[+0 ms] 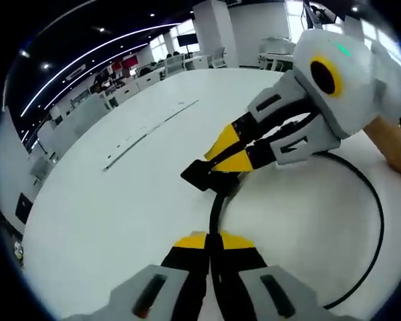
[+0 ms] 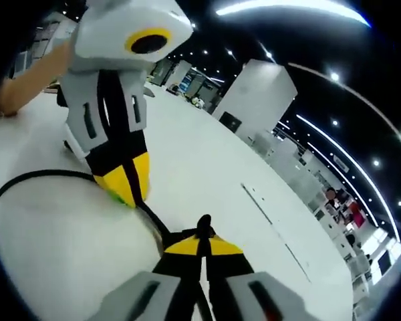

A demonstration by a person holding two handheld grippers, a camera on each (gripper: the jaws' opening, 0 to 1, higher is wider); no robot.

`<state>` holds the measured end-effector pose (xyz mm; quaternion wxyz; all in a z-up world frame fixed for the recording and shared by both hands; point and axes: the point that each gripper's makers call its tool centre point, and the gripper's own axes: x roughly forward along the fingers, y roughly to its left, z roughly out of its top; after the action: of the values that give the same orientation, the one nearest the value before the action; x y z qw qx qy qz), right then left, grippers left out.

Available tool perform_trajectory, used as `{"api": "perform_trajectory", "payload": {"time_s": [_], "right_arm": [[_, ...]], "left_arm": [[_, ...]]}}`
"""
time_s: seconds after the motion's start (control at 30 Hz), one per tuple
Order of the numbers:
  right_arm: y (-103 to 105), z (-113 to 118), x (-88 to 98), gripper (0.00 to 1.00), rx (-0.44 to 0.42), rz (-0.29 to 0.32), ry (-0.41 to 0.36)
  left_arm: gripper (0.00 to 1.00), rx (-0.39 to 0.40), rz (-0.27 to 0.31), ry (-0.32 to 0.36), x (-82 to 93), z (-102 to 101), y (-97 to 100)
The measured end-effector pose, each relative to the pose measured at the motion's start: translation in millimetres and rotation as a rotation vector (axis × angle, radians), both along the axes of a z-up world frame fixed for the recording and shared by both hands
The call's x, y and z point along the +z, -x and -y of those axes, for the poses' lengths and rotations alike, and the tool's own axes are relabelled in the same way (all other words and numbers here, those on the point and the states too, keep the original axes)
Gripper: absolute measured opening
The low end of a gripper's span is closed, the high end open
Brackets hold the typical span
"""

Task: Find the charging cable on the desk, coil it up and secure with Velcro.

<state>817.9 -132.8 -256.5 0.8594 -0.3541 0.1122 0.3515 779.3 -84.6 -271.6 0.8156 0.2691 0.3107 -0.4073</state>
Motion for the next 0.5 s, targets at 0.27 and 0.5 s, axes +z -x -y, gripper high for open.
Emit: {"api": "perform_trajectory", "payload": {"time_s": [0.27,0.5], "right_arm": [[-1.9,-1.3,-4.6,0.04,0.027,-0.016,-0.007],[-1.9,-2.7,-7.0,0.04,0.027,-0.068,-0.009]], "left_arm": [[0.06,0.004,0.007,-0.016,0.1,-0.4,0.2],[0.06,0.003,0.008,-0.017,0.1,-0.7,-0.1]]}}
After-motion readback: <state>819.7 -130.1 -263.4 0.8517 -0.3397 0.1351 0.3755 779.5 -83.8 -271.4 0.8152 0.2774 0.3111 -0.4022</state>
